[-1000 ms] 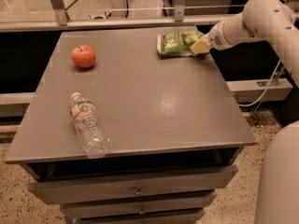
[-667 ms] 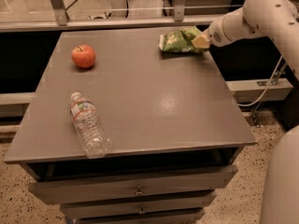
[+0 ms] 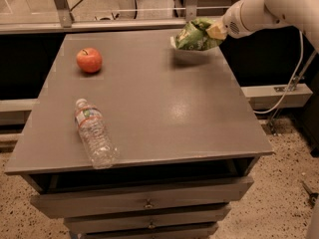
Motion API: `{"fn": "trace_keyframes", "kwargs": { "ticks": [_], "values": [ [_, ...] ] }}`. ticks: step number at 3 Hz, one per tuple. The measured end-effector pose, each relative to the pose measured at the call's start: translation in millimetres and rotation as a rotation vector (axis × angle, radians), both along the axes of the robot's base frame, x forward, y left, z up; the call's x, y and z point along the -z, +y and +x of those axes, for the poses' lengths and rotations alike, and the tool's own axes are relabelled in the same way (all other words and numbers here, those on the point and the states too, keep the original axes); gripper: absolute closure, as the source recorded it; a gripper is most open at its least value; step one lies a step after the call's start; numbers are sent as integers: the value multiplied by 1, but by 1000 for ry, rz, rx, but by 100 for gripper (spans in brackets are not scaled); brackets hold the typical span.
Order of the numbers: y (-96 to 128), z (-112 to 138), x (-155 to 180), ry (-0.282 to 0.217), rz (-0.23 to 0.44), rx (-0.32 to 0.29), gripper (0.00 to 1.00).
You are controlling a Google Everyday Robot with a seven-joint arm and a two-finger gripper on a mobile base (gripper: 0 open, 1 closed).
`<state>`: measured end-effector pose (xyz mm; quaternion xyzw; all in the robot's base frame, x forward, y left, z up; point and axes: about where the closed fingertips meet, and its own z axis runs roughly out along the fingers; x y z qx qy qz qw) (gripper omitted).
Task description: Move green jalapeno chip bag near apple
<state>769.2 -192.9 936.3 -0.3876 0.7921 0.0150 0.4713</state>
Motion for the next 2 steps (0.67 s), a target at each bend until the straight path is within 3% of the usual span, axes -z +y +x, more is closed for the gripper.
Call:
{"fn": "trace_keyframes", "kwargs": {
  "ticks": [1, 2],
  "values": [
    [18, 1, 0, -26, 25, -7, 100],
    [71, 10, 2, -88, 68, -49, 100]
  ]
}}
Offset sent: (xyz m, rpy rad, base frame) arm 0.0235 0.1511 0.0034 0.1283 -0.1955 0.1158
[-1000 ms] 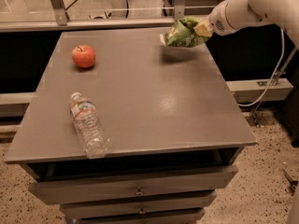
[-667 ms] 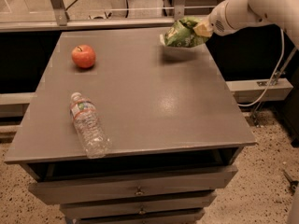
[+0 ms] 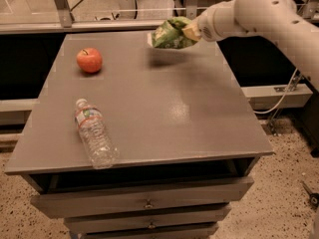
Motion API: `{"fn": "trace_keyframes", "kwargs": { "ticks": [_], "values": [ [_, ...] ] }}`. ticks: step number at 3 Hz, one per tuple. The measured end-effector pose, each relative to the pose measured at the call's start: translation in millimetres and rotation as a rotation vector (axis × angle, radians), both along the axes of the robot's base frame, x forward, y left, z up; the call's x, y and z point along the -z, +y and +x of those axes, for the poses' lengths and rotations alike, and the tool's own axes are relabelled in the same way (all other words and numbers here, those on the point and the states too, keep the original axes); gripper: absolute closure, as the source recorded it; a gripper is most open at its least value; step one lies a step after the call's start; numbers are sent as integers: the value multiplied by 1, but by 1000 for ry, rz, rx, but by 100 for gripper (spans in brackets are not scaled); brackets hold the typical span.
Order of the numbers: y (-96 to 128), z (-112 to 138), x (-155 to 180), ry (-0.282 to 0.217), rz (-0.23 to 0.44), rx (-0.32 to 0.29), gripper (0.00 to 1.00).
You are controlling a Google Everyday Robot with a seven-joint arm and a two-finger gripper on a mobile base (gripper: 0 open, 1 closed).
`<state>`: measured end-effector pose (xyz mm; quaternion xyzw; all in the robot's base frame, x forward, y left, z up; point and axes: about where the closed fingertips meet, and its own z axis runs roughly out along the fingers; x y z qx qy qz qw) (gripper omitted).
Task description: Move green jalapeno chip bag near apple
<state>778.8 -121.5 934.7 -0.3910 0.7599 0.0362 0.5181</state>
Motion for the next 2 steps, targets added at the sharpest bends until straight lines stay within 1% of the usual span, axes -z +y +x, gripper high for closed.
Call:
{"fn": "trace_keyframes", "kwargs": {
  "ticks": [1, 2],
  "values": [
    [63, 10, 7, -73, 36, -53, 100],
    [102, 12, 17, -99, 68, -105, 100]
  ]
}}
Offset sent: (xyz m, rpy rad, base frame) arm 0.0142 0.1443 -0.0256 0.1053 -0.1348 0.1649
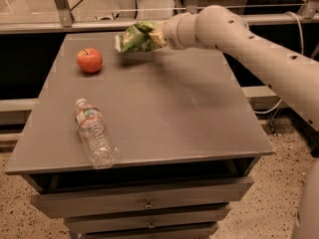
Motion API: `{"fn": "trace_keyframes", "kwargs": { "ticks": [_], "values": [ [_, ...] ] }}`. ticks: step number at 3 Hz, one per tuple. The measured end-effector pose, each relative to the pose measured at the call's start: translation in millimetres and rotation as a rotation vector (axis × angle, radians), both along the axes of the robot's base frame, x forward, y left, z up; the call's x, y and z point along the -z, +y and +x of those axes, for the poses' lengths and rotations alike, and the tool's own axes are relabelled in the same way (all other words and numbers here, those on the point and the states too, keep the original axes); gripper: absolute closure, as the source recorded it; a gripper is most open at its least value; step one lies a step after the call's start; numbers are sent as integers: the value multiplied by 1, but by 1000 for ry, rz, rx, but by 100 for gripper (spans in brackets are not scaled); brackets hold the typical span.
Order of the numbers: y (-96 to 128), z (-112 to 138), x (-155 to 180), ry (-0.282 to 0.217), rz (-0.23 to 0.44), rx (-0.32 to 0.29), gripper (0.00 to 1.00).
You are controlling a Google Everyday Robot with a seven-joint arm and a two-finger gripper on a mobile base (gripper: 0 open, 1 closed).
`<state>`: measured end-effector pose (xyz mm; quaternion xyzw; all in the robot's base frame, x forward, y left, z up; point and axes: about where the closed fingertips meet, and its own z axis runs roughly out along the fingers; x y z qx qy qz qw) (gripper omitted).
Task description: Move green jalapeno chip bag near apple
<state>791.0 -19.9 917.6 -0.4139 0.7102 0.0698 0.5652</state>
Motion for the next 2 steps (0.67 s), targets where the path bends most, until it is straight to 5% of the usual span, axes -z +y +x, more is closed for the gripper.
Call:
{"fn": "trace_keyframes", "kwargs": {
  "ticks": [1, 2],
  "values": [
    [29, -7, 8, 3, 29, -56, 100],
    [46, -13, 18, 25, 41, -97, 84]
  ]
}}
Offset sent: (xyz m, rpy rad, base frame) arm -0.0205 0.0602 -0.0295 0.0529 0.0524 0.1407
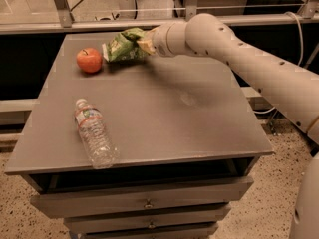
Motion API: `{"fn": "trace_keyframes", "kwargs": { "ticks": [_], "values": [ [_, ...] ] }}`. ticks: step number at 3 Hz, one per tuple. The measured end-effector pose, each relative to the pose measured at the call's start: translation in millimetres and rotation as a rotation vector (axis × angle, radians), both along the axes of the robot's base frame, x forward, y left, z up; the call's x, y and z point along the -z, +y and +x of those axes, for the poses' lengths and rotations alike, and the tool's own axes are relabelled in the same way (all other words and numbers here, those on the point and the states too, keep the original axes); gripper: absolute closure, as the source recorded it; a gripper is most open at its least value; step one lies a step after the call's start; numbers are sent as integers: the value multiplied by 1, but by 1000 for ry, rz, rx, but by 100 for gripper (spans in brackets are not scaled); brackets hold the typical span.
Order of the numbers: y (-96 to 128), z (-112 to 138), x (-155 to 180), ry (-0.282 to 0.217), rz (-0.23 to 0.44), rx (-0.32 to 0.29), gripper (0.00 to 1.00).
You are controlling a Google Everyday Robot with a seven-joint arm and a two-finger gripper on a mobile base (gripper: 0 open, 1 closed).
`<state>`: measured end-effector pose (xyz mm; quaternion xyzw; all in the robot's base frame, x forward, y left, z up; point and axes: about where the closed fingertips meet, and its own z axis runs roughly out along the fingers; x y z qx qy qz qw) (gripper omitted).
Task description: Move green jalapeno chip bag near apple
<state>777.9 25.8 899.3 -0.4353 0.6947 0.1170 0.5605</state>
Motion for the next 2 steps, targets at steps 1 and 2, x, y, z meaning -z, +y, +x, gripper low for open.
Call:
{"fn": "trace_keyframes", "kwargs": {
  "ticks": [1, 2],
  "values": [
    [7, -4, 7, 17, 8, -20, 61],
    [3, -4, 11, 32, 9, -16, 38]
  ]
}}
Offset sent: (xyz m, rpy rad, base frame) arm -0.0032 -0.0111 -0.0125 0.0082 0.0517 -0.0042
